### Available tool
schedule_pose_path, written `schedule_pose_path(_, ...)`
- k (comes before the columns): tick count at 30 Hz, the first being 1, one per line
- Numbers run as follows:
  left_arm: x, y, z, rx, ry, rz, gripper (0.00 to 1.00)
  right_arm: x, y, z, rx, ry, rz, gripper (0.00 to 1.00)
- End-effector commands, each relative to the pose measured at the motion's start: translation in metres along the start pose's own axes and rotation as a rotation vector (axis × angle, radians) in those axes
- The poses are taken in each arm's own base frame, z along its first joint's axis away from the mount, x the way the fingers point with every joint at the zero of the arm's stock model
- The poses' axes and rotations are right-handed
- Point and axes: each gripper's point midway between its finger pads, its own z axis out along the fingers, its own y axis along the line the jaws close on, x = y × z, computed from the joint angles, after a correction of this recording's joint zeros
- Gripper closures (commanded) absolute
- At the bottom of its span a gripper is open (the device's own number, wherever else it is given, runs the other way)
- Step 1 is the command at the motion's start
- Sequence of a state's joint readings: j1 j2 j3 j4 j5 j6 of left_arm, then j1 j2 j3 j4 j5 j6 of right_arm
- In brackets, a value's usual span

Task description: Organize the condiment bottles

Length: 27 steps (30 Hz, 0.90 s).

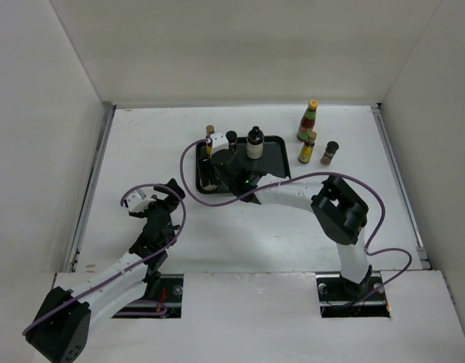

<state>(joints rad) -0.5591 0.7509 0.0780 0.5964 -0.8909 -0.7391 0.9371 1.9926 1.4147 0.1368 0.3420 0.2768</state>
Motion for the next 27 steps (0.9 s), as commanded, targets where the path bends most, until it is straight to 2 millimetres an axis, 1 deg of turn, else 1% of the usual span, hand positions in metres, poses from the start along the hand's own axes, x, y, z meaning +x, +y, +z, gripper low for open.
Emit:
schedule_pose_path(1, -0.005, -0.002, 0.0, 0.008, -0.027, -0.031, 0.08, -0.047, 0.015, -0.003, -0.036, -0.128, 0.019, 0.23)
schedule_pose_path(3, -0.003, -0.002, 0.0, 0.008, -0.021, -0.026, 0.08, -0.054, 0.015, -0.009, -0.045, -0.137, 0.031, 0.18)
schedule_pose_path(6, -0.008, -0.004, -0.001, 0.018, -0.031, -0.044, 0.08, -0.064, 0.016, -0.02, -0.059, -0.157, 0.046, 0.14)
schedule_pose_path(8, -0.008, -0.003, -0.001, 0.019, -0.032, -0.046, 0.08, -0.076, 0.012, -0.036, -0.067, -0.177, 0.054, 0.12)
schedule_pose_path(9, -0.006, -0.002, 0.0, 0.014, -0.029, -0.039, 0.08, -0.082, 0.009, -0.046, -0.068, -0.19, 0.061, 0.11)
schedule_pose_path(10, -0.005, -0.002, 0.0, 0.012, -0.024, -0.034, 0.07, -0.09, 0.001, -0.057, -0.059, -0.21, 0.071, 0.11)
schedule_pose_path(11, -0.004, -0.002, 0.0, 0.013, -0.022, -0.033, 0.07, -0.098, -0.012, -0.067, -0.04, -0.23, 0.082, 0.11)
schedule_pose_path(12, -0.005, -0.003, 0.0, 0.014, -0.023, -0.034, 0.07, -0.103, -0.029, -0.074, -0.009, -0.245, 0.095, 0.11)
schedule_pose_path(13, -0.006, -0.004, 0.0, 0.017, -0.026, -0.038, 0.05, -0.109, -0.051, -0.082, 0.034, -0.268, 0.11, 0.12)
schedule_pose_path(15, -0.007, -0.004, -0.001, 0.023, -0.03, -0.047, 0.02, -0.118, -0.111, -0.094, 0.173, -0.315, 0.152, 0.16)
schedule_pose_path(18, -0.004, -0.004, -0.001, 0.021, -0.021, -0.037, 0.01, -0.117, -0.196, -0.112, 0.397, -0.347, 0.208, 0.21)
schedule_pose_path(19, -0.003, -0.005, -0.001, 0.024, -0.02, -0.037, 0.01, -0.113, -0.221, -0.117, 0.471, -0.347, 0.213, 0.21)
schedule_pose_path(20, -0.004, -0.006, -0.001, 0.026, -0.022, -0.039, 0.0, -0.112, -0.241, -0.122, 0.529, -0.352, 0.214, 0.2)
schedule_pose_path(21, -0.005, -0.006, -0.001, 0.029, -0.025, -0.042, 0.0, -0.109, -0.263, -0.122, 0.586, -0.344, 0.201, 0.19)
schedule_pose_path(22, -0.006, -0.005, -0.002, 0.029, -0.027, -0.044, 0.0, -0.109, -0.282, -0.122, 0.632, -0.33, 0.179, 0.18)
schedule_pose_path(24, -0.005, -0.005, -0.002, 0.028, -0.027, -0.043, 0.0, -0.108, -0.306, -0.12, 0.688, -0.31, 0.158, 0.16)
schedule_pose_path(25, -0.004, -0.004, -0.001, 0.022, -0.023, -0.035, 0.0, -0.105, -0.318, -0.116, 0.708, -0.295, 0.151, 0.16)
schedule_pose_path(27, -0.002, -0.004, 0.0, 0.018, -0.018, -0.028, 0.0, -0.095, -0.333, -0.11, 0.734, -0.254, 0.156, 0.16)
